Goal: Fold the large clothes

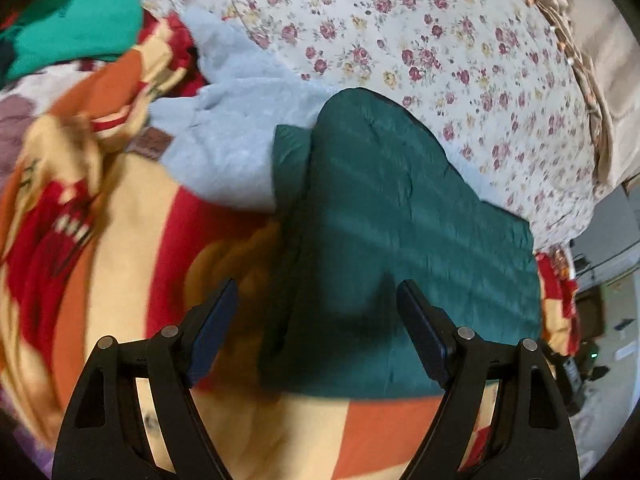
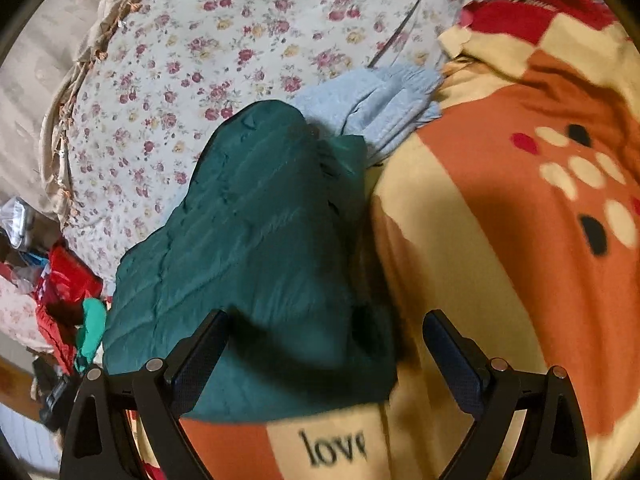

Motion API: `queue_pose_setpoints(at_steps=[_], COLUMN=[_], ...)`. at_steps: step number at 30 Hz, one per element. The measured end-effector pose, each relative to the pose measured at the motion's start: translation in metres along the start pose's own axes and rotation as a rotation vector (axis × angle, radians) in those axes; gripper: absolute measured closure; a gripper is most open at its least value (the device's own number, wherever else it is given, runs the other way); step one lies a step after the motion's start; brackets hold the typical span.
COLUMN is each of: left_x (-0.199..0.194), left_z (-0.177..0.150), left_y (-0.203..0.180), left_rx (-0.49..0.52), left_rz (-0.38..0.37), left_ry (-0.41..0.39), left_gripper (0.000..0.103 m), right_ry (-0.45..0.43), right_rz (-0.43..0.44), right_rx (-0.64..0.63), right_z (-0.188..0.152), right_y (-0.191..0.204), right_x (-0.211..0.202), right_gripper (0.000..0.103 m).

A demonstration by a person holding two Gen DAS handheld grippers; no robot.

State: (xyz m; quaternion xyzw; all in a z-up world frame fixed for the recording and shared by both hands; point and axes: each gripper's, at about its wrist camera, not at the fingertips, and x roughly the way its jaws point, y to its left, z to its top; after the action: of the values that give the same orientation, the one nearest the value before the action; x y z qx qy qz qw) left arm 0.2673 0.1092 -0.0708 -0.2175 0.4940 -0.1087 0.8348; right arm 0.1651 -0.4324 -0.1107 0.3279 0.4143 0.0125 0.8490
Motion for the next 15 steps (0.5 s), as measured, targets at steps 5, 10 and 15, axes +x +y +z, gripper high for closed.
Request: queue_pose_setpoints(at_steps=[5, 10, 15], left_x=[0.042, 0.069, 0.039], left_z=[0.027, 0.028, 0.04], left_y=[-0.002, -0.021, -0.041], left_rx=[0.019, 0.044, 0.078], left_rz=[-0.101, -0.117, -0.184], left_ry=[0.098, 0.149, 0.111], left_gripper=[0.021, 0.012, 0.067], right_ry=[0.11, 0.172, 0.143], right_rz=[0.12, 0.166, 0.263], right_rx=[-0.019, 0.013, 0.012], right_z=[0.026, 0.039, 0.056], right_y=[0.004, 0.011, 0.033], right_x=[0.043, 0.076, 0.049], right_gripper=[0.007, 0.007, 0.049])
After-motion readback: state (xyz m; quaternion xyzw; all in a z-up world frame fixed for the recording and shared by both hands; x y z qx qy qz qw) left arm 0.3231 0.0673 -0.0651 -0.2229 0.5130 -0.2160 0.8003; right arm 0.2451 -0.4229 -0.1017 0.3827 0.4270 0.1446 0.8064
